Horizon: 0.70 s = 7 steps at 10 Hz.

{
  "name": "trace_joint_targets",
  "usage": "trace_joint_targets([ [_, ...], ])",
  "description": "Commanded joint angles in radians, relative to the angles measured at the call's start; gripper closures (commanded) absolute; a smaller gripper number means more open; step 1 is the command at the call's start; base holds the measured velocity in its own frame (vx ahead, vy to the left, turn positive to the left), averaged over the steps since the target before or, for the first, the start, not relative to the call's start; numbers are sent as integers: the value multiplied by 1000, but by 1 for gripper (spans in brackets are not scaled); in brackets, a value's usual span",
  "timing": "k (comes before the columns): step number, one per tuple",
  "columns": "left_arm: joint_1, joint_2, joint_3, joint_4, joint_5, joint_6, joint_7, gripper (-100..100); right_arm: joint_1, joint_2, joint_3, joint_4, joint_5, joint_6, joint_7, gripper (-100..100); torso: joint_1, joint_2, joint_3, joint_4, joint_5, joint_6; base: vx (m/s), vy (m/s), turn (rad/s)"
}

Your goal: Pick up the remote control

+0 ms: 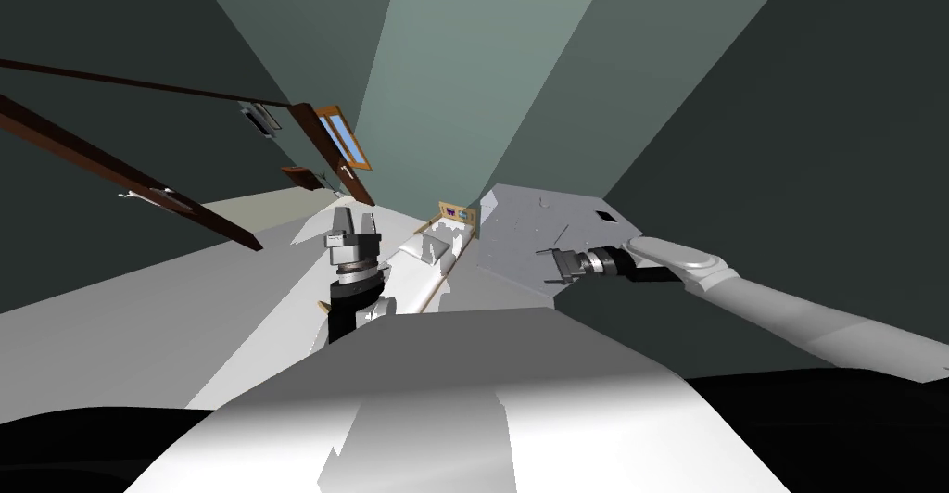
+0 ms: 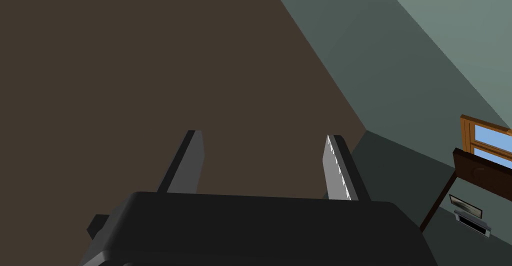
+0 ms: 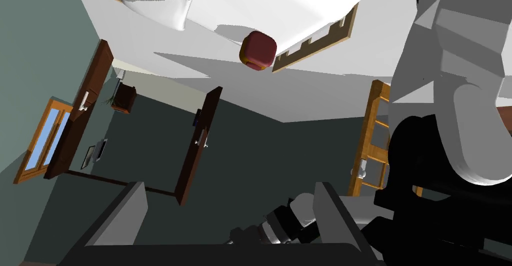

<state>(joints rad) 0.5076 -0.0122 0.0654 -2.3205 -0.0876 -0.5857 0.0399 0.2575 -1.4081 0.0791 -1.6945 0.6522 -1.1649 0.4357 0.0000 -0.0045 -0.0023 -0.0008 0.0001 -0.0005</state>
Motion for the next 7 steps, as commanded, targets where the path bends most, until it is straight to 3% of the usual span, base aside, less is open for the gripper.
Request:
trace_joint_targets([
  [1, 0, 0, 0, 0, 0, 0, 0, 0, -13, -39, 8, 23, 28, -18, 25, -100, 0, 0, 0, 0, 0, 0, 44, -10, 77],
  [4, 0, 0, 0, 0, 0, 0, 0, 0, -48, -136, 19, 101, 109, -75, 107, -100, -1, -1, -1, 0, 0, 1, 67, -20, 165],
  [5, 0, 0, 0, 0, 0, 0, 0, 0, -48, -147, 19, 101, 118, -75, 107, -100, -2, -3, -2, -1, 0, 0, 74, -36, 87],
  [6, 0, 0, 0, 0, 0, 0, 0, 0, -66, -191, 25, 140, 153, -101, 149, -100, -2, -2, -1, -1, -1, 1, 92, -23, 175],
  [7, 0, 0, 0, 0, 0, 0, 0, 0, -66, -195, 25, 140, 163, -101, 149, -100, -1, -3, -2, -1, 0, 0, 79, -34, 99],
])
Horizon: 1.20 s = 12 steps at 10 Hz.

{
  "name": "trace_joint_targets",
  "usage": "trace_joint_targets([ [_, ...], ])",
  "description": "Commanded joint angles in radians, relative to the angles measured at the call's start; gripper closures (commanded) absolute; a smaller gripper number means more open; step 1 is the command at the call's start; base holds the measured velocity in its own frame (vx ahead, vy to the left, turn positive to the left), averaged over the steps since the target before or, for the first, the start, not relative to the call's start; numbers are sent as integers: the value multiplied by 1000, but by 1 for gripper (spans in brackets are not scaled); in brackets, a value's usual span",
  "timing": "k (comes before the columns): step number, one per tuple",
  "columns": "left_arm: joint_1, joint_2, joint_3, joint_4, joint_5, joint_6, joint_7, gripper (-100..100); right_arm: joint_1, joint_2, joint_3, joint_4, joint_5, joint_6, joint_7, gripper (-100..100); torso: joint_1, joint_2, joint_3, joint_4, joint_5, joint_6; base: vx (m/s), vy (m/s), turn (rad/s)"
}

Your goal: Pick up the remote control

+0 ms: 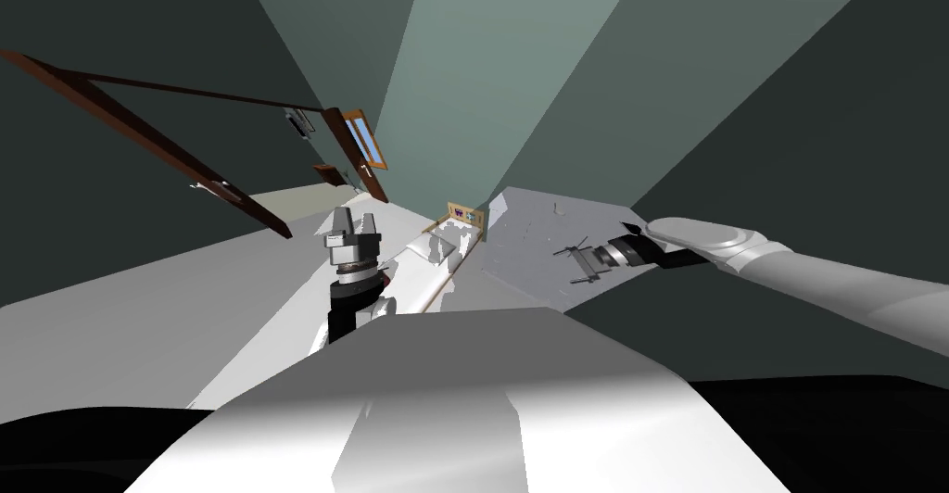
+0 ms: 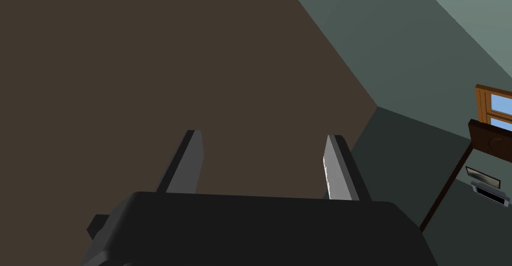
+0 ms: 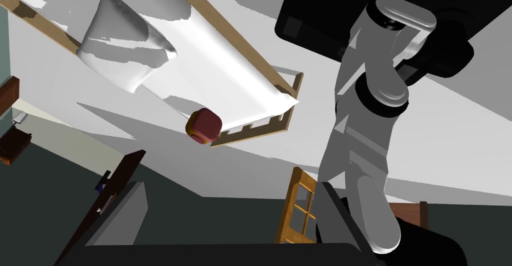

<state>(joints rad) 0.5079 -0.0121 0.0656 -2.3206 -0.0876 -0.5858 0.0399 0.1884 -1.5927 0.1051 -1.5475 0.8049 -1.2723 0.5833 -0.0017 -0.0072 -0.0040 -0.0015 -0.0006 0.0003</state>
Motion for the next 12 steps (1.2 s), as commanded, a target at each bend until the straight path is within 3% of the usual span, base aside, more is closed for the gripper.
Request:
trace_joint_targets([
  [1, 0, 0, 0, 0, 0, 0, 0, 0, -13, -50, 5, 31, 50, -18, 43, -100, 0, 0, 0, 0, 0, 0, 96, -48, 158],
  [3, 0, 0, 0, 0, 0, 0, 0, 0, -13, -55, 5, 31, 53, -18, 43, -100, -1, -1, 0, 0, 0, 0, 66, -37, 67],
  [4, 0, 0, 0, 0, 0, 0, 0, 0, -29, -95, 11, 68, 96, -40, 86, -100, 0, 2, 1, 0, 0, 0, 83, -43, 194],
  [5, 0, 0, 0, 0, 0, 0, 0, 0, -29, -95, 11, 68, 96, -40, 86, -100, 0, 0, 0, 0, 0, -1, 90, -58, 136],
  [6, 0, 0, 0, 0, 0, 0, 0, 0, -43, -131, 17, 104, 136, -61, 126, -100, -1, 0, 0, 0, 0, 0, 133, -68, 198],
  [8, 0, 0, 0, 0, 0, 0, 0, 0, -43, -131, 17, 104, 136, -61, 128, -100, -2, -2, -1, -1, -1, 0, 71, -57, 55],
  [10, 0, 0, 0, 0, 0, 0, 0, 0, -69, -188, 32, 173, 208, -95, 201, -100, -1, 0, 0, 0, 0, -1, 128, -103, 259],
  [11, 0, 0, 0, 0, 0, 0, 0, 0, -38, -188, 32, 173, 211, -95, 210, -100, -6, -5, -3, -1, -1, -1, 163, -136, 155],
  [12, 0, 0, 0, 0, 0, 0, 0, 0, -67, -188, 32, 173, 213, -95, 210, -100, -6, -6, -3, -1, -2, 0, 63, -44, -12],
])
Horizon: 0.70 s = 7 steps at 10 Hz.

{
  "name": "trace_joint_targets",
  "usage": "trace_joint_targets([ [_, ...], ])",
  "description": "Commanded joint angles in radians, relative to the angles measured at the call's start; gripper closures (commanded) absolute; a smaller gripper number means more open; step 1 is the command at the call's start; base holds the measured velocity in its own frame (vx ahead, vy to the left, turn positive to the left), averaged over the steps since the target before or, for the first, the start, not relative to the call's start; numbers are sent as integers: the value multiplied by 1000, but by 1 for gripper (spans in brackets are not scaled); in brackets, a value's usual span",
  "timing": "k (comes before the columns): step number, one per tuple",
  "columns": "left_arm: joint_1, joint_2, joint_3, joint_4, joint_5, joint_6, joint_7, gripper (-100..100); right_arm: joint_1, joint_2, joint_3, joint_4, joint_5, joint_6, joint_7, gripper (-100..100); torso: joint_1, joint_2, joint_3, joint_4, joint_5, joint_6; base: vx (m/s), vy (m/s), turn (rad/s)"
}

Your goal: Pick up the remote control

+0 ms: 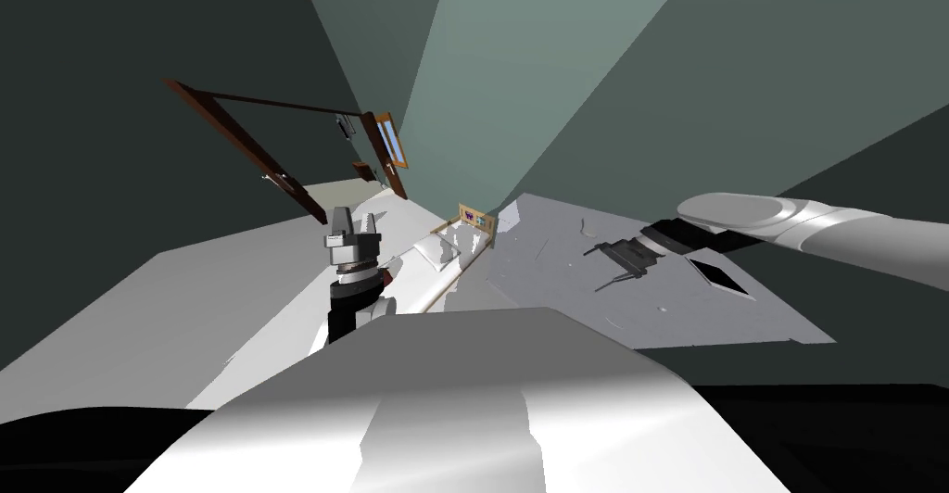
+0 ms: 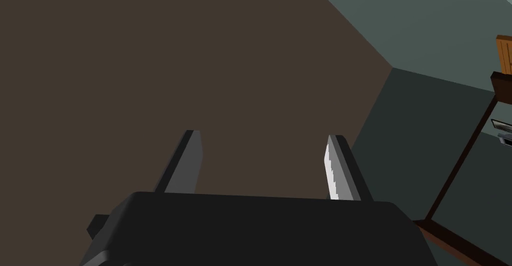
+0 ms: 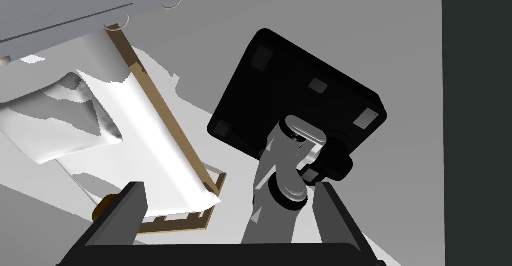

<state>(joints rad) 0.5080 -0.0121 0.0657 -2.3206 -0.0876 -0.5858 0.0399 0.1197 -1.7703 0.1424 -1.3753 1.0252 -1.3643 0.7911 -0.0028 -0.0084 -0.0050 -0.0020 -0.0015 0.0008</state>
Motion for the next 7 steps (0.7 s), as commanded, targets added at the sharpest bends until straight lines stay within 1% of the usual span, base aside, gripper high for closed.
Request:
trace_joint_targets([
  [1, 0, 0, 0, 0, 0, 0, 0, 0, -11, -33, 2, 32, 28, -18, 41, -100, 0, 0, 0, 0, 0, 0, 92, -48, 172],
  [2, 0, 0, 0, 0, 0, 0, 0, 0, -11, -33, 2, 32, 28, -18, 41, -100, 1, 0, 0, 0, 1, -1, 80, -75, 138],
  [3, 0, 0, 0, 0, 0, 0, 0, 0, -11, -33, 2, 32, 28, -18, 41, -100, 0, 1, 0, 0, 0, 0, 26, -44, 2],
  [4, 0, 0, 0, 0, 0, 0, 0, 0, -20, -50, 9, 62, 61, -31, 79, -100, 2, 3, 2, 1, 1, 0, 72, -79, 161],
  [5, 0, 0, 0, 0, 0, 0, 0, 0, -28, -64, 16, 89, 91, -42, 111, -100, 0, 2, 1, 1, 0, -1, 169, -152, 294],
  [6, 0, 0, 0, 0, 0, 0, 0, 0, -28, -64, 16, 89, 91, -42, 114, -100, -4, -3, -2, -1, 0, -1, 153, -149, 162],
  [7, 0, 0, 0, 0, 0, 0, 0, 0, -35, -73, 23, 114, 119, -51, 146, -100, -5, -4, -2, -1, -1, 0, 132, -141, 205],
])
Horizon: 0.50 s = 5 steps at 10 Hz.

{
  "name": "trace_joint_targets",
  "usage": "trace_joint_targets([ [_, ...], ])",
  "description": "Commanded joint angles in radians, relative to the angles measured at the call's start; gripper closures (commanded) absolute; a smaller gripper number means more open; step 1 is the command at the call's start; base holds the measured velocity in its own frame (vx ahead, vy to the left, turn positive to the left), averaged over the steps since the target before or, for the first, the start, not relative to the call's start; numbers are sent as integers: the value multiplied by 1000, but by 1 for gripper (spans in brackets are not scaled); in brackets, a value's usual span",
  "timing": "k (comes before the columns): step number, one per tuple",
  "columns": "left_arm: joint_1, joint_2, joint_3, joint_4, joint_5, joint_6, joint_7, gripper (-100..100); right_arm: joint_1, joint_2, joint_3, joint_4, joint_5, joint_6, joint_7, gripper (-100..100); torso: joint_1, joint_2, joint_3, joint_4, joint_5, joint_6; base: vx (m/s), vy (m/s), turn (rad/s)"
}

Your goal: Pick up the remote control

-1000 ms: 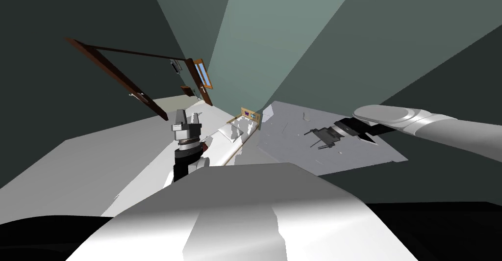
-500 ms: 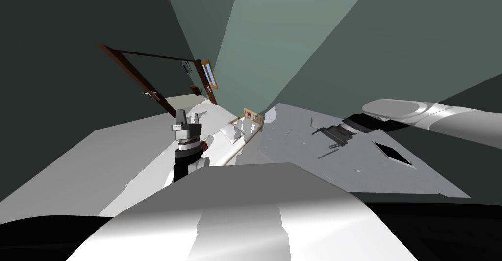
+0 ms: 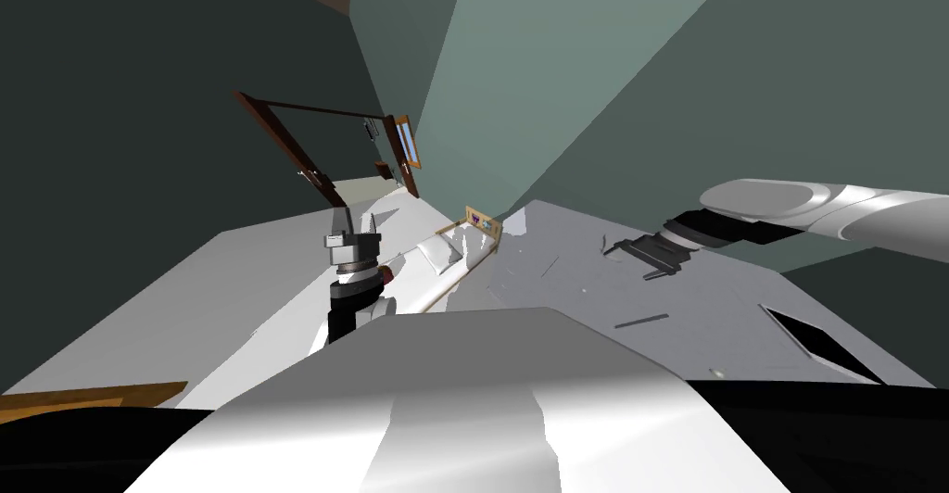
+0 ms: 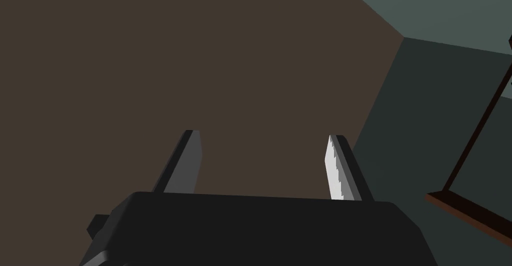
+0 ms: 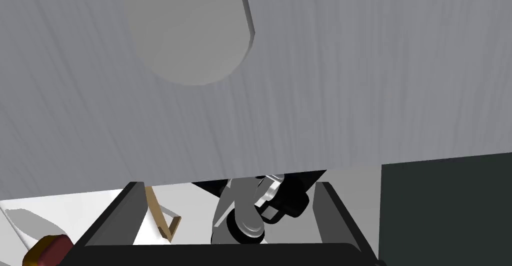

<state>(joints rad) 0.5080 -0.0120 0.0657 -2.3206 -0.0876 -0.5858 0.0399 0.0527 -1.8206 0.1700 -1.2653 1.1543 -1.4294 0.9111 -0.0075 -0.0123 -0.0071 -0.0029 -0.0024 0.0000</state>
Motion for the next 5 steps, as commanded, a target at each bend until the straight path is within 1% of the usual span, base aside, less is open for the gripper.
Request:
trace_joint_targets([
  [1, 0, 0, 0, 0, 0, 0, 0, 0, 32, -22, -4, 4, -10, 14, 26, -100, 0, 0, 0, 0, 0, 0, 87, -113, 84],
  [2, 0, 0, 0, 0, 0, 0, 0, 0, 27, -28, 3, 25, 14, 6, 55, -100, 2, 2, 1, 1, 0, 1, 97, -112, 144],
  [3, 0, 0, 0, 0, 0, 0, 0, 0, 27, -28, 3, 25, 14, 6, 55, -100, 2, 2, 1, 1, 0, 0, 75, -102, 89],
  [5, 0, 0, 0, 0, 0, 0, 0, 0, 21, -28, 17, 58, 51, -5, 102, -100, 3, 5, 3, 1, 1, 0, 77, -119, 182],
])
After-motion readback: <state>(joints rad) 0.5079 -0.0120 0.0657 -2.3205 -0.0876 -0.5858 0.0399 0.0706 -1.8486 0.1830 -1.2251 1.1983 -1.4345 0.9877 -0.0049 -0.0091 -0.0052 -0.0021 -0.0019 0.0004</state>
